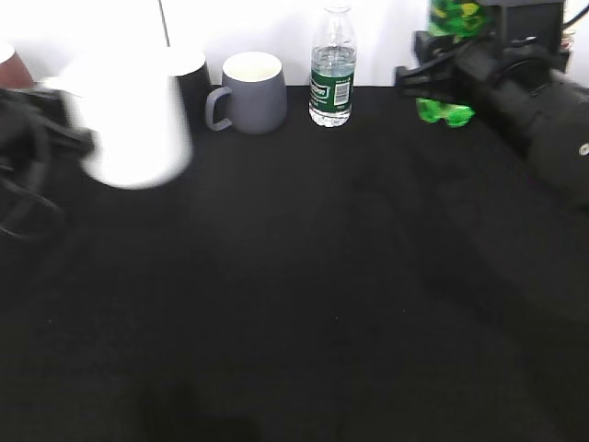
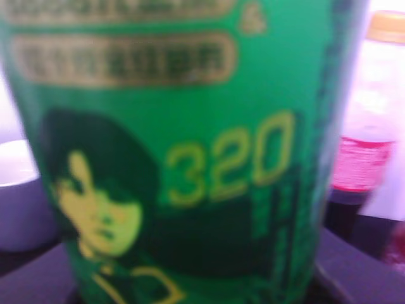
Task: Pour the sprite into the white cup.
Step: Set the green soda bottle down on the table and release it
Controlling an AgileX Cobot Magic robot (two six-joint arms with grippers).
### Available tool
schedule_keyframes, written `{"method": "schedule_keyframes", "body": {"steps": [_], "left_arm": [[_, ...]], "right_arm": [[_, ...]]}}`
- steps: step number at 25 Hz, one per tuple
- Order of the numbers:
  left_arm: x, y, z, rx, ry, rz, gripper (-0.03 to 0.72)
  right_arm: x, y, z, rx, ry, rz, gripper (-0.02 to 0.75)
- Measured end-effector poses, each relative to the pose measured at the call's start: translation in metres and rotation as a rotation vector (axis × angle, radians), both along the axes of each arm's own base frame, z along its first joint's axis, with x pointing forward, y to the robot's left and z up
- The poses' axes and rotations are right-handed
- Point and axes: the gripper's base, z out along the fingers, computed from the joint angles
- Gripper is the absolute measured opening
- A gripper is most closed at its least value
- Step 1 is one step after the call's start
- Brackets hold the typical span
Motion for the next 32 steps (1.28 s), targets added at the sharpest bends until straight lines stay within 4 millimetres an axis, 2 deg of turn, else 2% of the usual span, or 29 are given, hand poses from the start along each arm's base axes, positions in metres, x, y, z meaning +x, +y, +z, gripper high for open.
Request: {"method": "schedule_keyframes", "body": {"steps": [2, 4, 7, 9, 11, 13, 14, 17, 20, 23, 27, 28, 29, 30, 32], "left_arm": [[0.006, 0.031, 0.002, -0.002, -0.021, 0.111, 0.053], [0.010, 0.049, 0.002, -0.011, -0.046, 0.180, 0.053], [0.034, 0.073, -0.011, -0.022, -0.032, 0.283, 0.053], [0.058, 0.078, -0.021, -0.036, -0.030, 0.320, 0.053], [0.093, 0.082, -0.036, -0.050, -0.033, 0.351, 0.053], [0.111, 0.083, -0.045, -0.056, -0.036, 0.361, 0.053], [0.126, 0.084, -0.054, -0.054, -0.039, 0.361, 0.053], [0.150, 0.084, -0.074, -0.054, -0.034, 0.363, 0.053], [0.171, 0.084, -0.083, -0.040, -0.014, 0.355, 0.053], [0.182, 0.082, -0.084, -0.009, -0.021, 0.329, 0.053], [0.184, 0.082, -0.089, -0.005, -0.012, 0.326, 0.071], [0.185, 0.083, -0.088, -0.007, -0.015, 0.326, 0.179], [0.185, 0.083, -0.088, -0.010, -0.012, 0.327, 0.215], [0.185, 0.083, -0.088, -0.011, -0.012, 0.329, 0.284], [0.176, 0.083, -0.091, -0.011, -0.004, 0.329, 0.327]], "right_arm": [[0.004, -0.011, 0.000, -0.005, 0.001, -0.036, 0.396], [0.005, -0.013, 0.000, -0.004, 0.002, -0.044, 0.396], [0.005, -0.013, 0.000, -0.004, 0.003, -0.043, 0.396], [0.005, -0.013, 0.000, -0.003, 0.004, -0.043, 0.396], [0.006, -0.012, -0.005, 0.011, 0.018, -0.045, 0.396], [0.009, -0.011, -0.016, 0.031, 0.050, -0.049, 0.396], [0.010, -0.011, -0.018, 0.043, 0.058, -0.052, 0.396], [0.010, -0.011, -0.018, 0.053, 0.059, -0.054, 0.396], [0.010, -0.011, -0.018, 0.059, 0.058, -0.055, 0.396], [0.010, -0.011, -0.018, 0.060, 0.057, -0.056, 0.395], [0.010, -0.011, -0.018, 0.060, 0.057, -0.056, 0.395], [0.010, -0.011, -0.018, 0.060, 0.056, -0.057, 0.395], [0.010, -0.011, -0.018, 0.060, 0.056, -0.057, 0.395], [0.010, -0.011, -0.018, 0.060, 0.056, -0.057, 0.395], [0.010, -0.011, -0.018, 0.060, 0.056, -0.057, 0.393]]}}
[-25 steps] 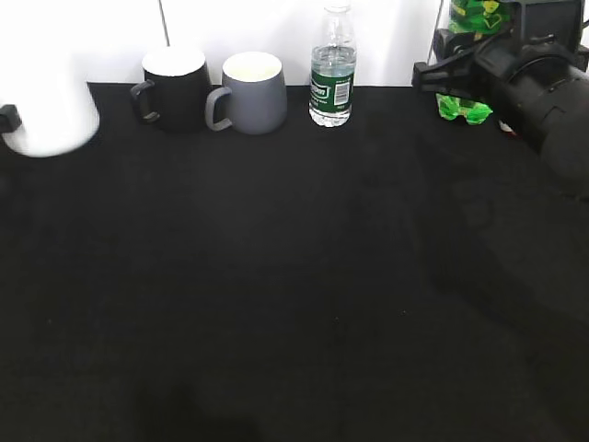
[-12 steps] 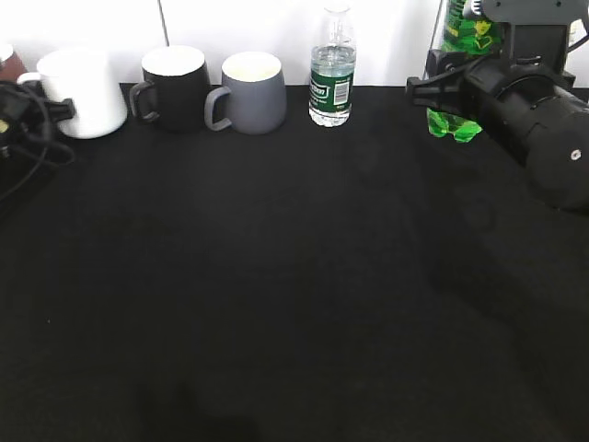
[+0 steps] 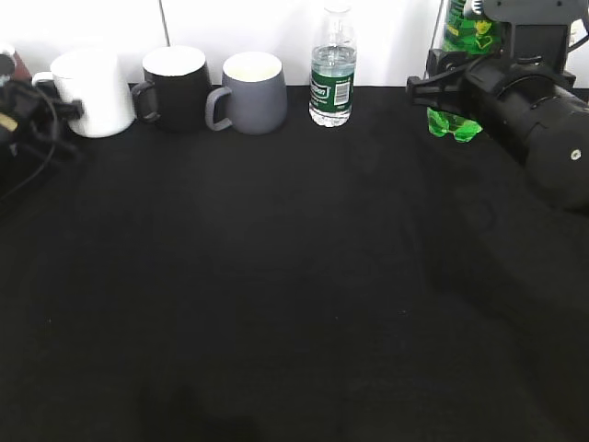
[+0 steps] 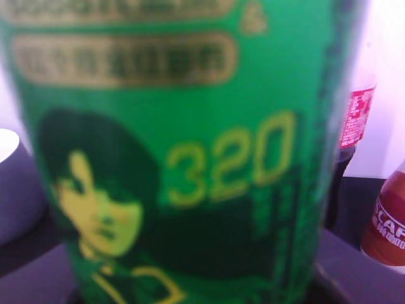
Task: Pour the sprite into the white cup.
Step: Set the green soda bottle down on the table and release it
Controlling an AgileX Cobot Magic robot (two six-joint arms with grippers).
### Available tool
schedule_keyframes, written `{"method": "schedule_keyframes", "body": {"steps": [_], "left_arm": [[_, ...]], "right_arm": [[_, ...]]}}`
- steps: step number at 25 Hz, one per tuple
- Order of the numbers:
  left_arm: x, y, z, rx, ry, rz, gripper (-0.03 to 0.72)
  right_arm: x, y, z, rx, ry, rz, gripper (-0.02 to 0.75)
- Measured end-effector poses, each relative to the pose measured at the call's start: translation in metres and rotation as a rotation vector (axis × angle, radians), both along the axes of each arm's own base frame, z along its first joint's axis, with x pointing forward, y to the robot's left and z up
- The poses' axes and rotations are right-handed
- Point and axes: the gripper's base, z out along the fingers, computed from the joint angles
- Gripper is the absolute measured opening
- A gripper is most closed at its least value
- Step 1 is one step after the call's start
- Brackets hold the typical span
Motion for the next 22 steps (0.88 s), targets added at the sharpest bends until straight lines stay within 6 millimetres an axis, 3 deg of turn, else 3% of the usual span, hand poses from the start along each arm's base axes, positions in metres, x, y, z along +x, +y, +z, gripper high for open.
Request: {"method": "schedule_keyframes", "body": {"steps": [5, 7, 11, 13, 17, 22], "left_arm": [[-0.036, 0.000, 0.012, -0.002, 0.002, 0.004, 0.330], [-0.070, -0.001, 0.019, -0.003, 0.048, 0.004, 0.330], [-0.153, -0.008, 0.069, -0.008, 0.030, -0.039, 0.330], [-0.180, -0.014, 0.098, -0.030, 0.024, -0.060, 0.330], [-0.203, -0.037, 0.131, -0.008, 0.014, -0.159, 0.330], [-0.205, -0.040, 0.132, -0.005, 0.015, -0.171, 0.330]], "right_arm": [[0.000, 0.000, 0.000, 0.001, -0.001, 0.000, 0.393], [0.003, -0.002, -0.002, -0.004, -0.025, -0.017, 0.393], [0.036, 0.005, -0.018, 0.013, -0.047, -0.054, 0.393], [0.061, 0.016, -0.032, 0.013, -0.076, -0.060, 0.393], [0.103, 0.033, -0.059, 0.022, -0.095, -0.066, 0.393], [0.130, 0.017, -0.085, 0.028, -0.053, -0.046, 0.393]]}}
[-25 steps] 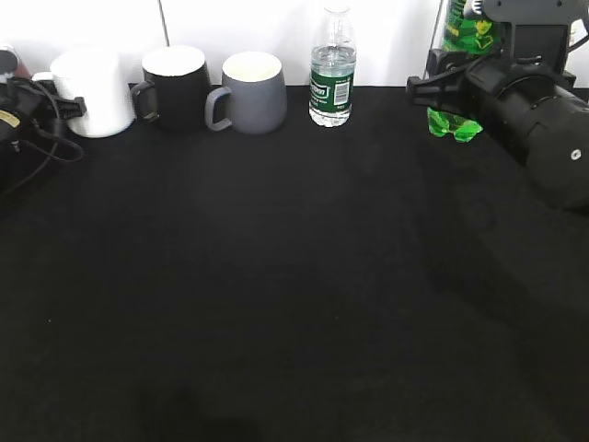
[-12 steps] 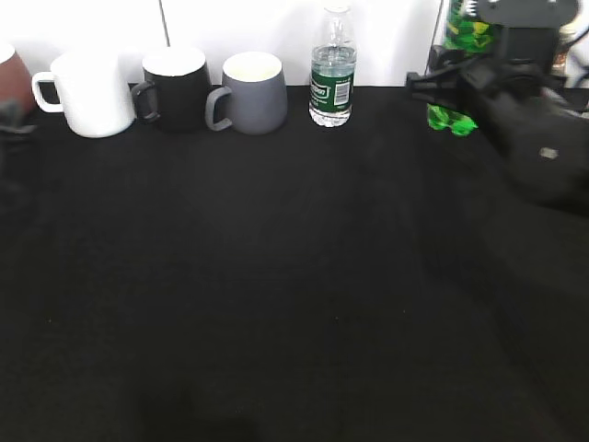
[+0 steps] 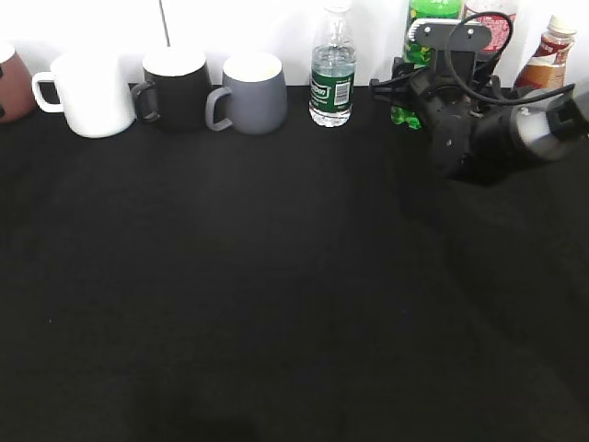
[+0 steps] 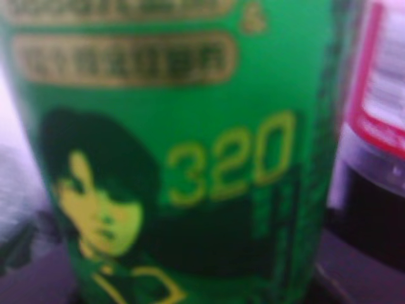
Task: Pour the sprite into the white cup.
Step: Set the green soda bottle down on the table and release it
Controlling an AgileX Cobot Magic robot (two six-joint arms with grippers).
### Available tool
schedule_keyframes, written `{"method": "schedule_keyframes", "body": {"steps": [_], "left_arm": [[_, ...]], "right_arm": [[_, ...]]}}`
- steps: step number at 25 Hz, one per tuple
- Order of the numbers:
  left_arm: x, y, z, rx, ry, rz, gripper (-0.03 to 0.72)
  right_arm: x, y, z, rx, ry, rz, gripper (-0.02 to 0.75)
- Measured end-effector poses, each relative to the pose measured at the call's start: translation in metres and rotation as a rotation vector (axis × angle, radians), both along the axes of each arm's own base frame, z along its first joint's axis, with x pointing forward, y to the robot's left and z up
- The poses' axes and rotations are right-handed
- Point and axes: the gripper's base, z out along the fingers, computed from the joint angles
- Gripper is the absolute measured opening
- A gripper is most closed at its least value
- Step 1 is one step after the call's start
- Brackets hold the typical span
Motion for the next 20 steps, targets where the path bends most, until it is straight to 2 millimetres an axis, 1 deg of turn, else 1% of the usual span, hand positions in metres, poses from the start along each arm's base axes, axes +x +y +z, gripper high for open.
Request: {"method": "schedule_keyframes", "body": {"steps": [2, 4, 6, 8, 10, 11, 12, 14, 15, 17, 20], "left_arm": [[0.000, 0.000, 0.000, 0.000, 0.000, 0.000, 0.330], [0.000, 0.000, 0.000, 0.001, 0.002, -0.001, 0.330], [0.000, 0.000, 0.000, 0.001, 0.002, -0.001, 0.330], [0.000, 0.000, 0.000, 0.001, 0.002, -0.001, 0.330], [0.000, 0.000, 0.000, 0.001, 0.003, -0.001, 0.330], [0.000, 0.000, 0.000, 0.001, 0.003, -0.001, 0.330], [0.000, 0.000, 0.000, 0.001, 0.003, -0.001, 0.330], [0.000, 0.000, 0.000, 0.001, 0.003, 0.000, 0.330], [0.000, 0.000, 0.000, 0.001, 0.004, 0.000, 0.330], [0.000, 0.000, 0.000, 0.001, 0.005, 0.000, 0.330], [0.000, 0.000, -0.001, 0.001, 0.006, 0.000, 0.330]], "right_arm": [[0.007, 0.005, -0.006, 0.004, 0.005, 0.023, 0.393], [0.008, 0.005, -0.015, 0.003, 0.025, 0.026, 0.393], [0.009, 0.005, -0.017, 0.004, 0.020, 0.025, 0.399], [0.009, 0.005, -0.019, 0.001, 0.003, 0.022, 0.459], [0.009, 0.004, -0.020, 0.007, 0.000, 0.012, 0.570], [0.009, 0.003, -0.018, 0.016, 0.000, 0.002, 0.601], [0.008, 0.004, -0.013, 0.020, -0.005, 0.001, 0.613], [0.003, 0.005, -0.003, 0.021, -0.014, 0.008, 0.619], [-0.002, 0.006, -0.005, 0.016, -0.003, 0.012, 0.619], [-0.009, 0.007, -0.013, 0.004, 0.030, 0.018, 0.619], [-0.022, 0.009, -0.022, -0.014, 0.034, 0.023, 0.619]]}}
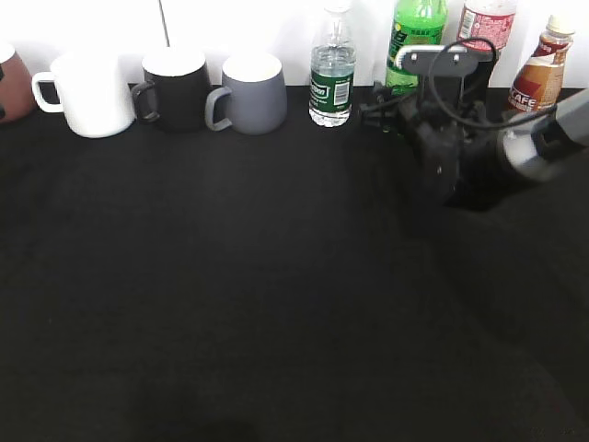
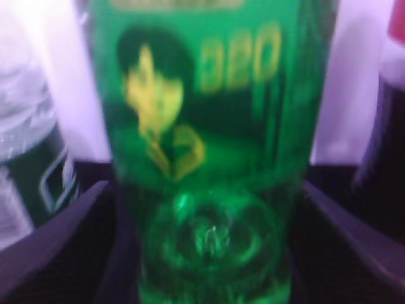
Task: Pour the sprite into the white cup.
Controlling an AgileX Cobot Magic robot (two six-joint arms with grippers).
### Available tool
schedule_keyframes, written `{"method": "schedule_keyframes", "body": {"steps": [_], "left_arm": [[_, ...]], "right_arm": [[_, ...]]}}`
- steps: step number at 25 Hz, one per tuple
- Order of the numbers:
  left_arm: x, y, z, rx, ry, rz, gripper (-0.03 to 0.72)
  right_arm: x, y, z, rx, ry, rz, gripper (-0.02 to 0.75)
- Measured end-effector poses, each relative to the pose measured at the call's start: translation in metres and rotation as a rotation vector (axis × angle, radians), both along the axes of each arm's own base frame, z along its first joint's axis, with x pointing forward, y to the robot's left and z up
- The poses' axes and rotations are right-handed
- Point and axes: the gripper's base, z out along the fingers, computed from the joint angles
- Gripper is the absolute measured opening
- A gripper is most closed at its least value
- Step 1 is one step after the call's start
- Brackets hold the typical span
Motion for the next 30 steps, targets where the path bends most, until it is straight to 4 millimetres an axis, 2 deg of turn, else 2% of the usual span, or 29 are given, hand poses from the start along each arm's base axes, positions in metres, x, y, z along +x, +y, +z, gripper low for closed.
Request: {"method": "schedule_keyframes", "body": {"steps": [2, 5, 7, 10, 13, 14, 16, 18, 20, 21, 22, 23, 26, 29, 30], "left_arm": [[0.000, 0.000, 0.000, 0.001, 0.000, -0.001, 0.330], [0.000, 0.000, -0.001, 0.006, 0.008, -0.004, 0.330], [-0.003, -0.002, -0.003, 0.017, 0.065, -0.009, 0.330], [-0.015, -0.009, 0.008, 0.057, 0.239, -0.035, 0.372], [-0.032, -0.016, 0.027, 0.095, 0.454, -0.054, 0.412], [-0.040, -0.017, 0.031, 0.108, 0.541, -0.060, 0.424], [-0.061, -0.016, 0.044, 0.102, 0.696, -0.066, 0.468], [-0.090, -0.010, 0.061, 0.102, 0.784, -0.067, 0.529], [-0.135, 0.001, 0.075, 0.108, 0.808, -0.067, 0.552], [-0.155, 0.005, 0.077, 0.112, 0.827, -0.067, 0.563], [-0.176, 0.011, 0.081, 0.109, 0.805, -0.069, 0.573], [-0.195, 0.015, 0.082, 0.102, 0.765, -0.071, 0.580], [-0.236, 0.026, 0.074, 0.093, 0.607, -0.074, 0.582], [-0.246, 0.029, 0.048, 0.112, 0.601, -0.080, 0.582], [-0.245, 0.029, 0.047, 0.121, 0.601, -0.085, 0.582]], "right_arm": [[-0.009, -0.004, 0.002, -0.008, -0.003, -0.006, 0.619], [-0.026, -0.011, 0.017, -0.010, -0.008, -0.009, 0.613], [-0.043, -0.015, 0.042, 0.000, 0.059, 0.018, 0.607], [-0.070, -0.012, 0.101, -0.032, 0.268, 0.166, 0.596], [-0.118, -0.010, 0.136, -0.054, 0.591, 0.372, 0.595], [-0.134, -0.012, 0.143, -0.071, 0.698, 0.421, 0.595], [-0.169, -0.029, 0.161, -0.112, 0.903, 0.363, 0.594], [-0.203, -0.051, 0.196, -0.163, 0.903, 0.313, 0.595], [-0.243, -0.070, 0.232, -0.148, 0.821, 0.312, 0.595], [-0.265, -0.080, 0.244, -0.146, 0.780, 0.310, 0.595], [-0.287, -0.090, 0.246, -0.144, 0.751, 0.310, 0.596], [-0.310, -0.101, 0.238, -0.149, 0.745, 0.306, 0.599], [-0.358, -0.124, 0.195, -0.177, 0.766, 0.289, 0.602], [-0.383, -0.140, 0.168, -0.206, 0.688, 0.259, 0.603], [-0.385, -0.141, 0.168, -0.199, 0.668, 0.263, 0.604]]}}
